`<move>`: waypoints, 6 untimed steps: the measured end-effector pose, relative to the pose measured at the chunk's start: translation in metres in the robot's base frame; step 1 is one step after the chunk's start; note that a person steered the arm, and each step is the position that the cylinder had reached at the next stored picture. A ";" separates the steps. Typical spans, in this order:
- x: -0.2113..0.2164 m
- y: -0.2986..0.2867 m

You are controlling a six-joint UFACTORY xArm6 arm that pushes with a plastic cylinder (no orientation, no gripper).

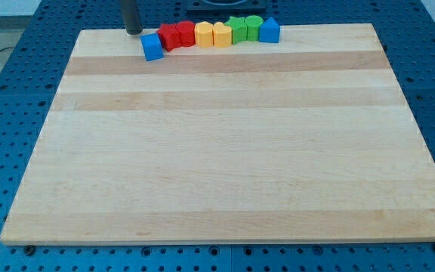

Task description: Move your arm towards red star

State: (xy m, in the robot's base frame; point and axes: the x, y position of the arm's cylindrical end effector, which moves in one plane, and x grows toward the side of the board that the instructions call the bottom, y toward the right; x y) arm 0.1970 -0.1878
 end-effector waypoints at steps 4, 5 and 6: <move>-0.005 -0.013; -0.004 0.054; -0.002 0.104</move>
